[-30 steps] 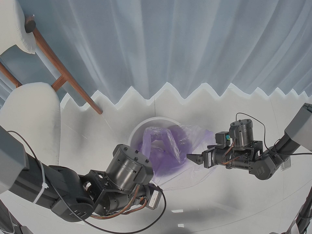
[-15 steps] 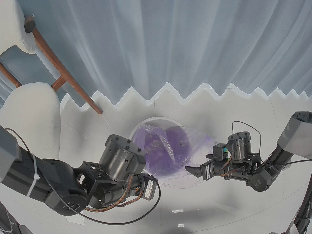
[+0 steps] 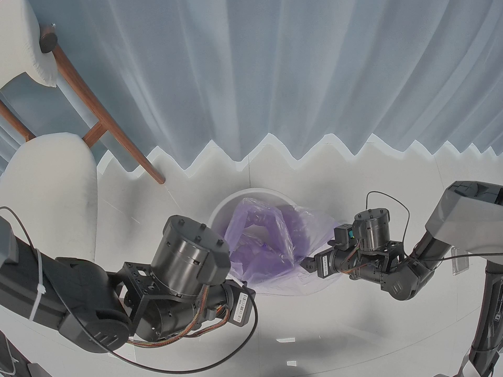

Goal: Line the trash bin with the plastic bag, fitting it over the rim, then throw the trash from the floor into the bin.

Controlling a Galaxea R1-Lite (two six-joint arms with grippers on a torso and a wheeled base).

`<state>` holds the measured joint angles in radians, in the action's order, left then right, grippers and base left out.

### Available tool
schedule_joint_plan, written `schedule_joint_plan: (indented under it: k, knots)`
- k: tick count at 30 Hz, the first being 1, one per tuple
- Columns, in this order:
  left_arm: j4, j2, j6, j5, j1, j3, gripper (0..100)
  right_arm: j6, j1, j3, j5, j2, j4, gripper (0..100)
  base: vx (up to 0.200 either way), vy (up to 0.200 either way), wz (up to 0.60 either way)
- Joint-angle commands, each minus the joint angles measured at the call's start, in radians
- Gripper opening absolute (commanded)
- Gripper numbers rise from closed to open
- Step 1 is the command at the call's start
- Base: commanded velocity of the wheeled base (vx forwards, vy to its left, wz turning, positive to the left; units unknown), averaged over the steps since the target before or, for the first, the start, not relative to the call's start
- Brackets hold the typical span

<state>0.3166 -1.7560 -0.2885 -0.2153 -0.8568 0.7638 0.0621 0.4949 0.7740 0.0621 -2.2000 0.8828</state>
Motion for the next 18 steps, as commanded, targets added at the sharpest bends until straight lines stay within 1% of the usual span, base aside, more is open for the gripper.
schedule_joint_plan:
  k: [1,6,8,10,15,18]
  knots:
    - [-0.001,0.001,0.000,0.001,-0.025,-0.020,0,0.022,-0.039,0.090,0.001,-0.017,-0.057,100,0.000,0.000,0.00]
    - [-0.001,-0.007,0.000,0.001,-0.031,-0.029,0,0.035,-0.041,0.169,-0.004,-0.017,-0.145,100,0.000,0.000,0.00]
    - [0.001,-0.007,0.000,0.001,-0.031,-0.028,0,0.035,-0.038,0.215,-0.036,-0.026,-0.197,100,0.000,0.000,0.00]
    - [0.001,-0.005,0.003,0.001,-0.033,-0.028,0,0.039,-0.036,0.241,-0.045,-0.027,-0.231,100,0.000,0.000,0.00]
    - [0.001,0.018,0.012,0.001,-0.033,-0.058,0,0.067,-0.036,0.264,-0.047,-0.021,-0.272,100,0.000,0.000,0.00]
    - [0.001,0.039,0.015,0.001,-0.036,-0.106,0,0.070,-0.032,0.274,-0.053,-0.027,-0.285,100,0.000,0.000,0.00]
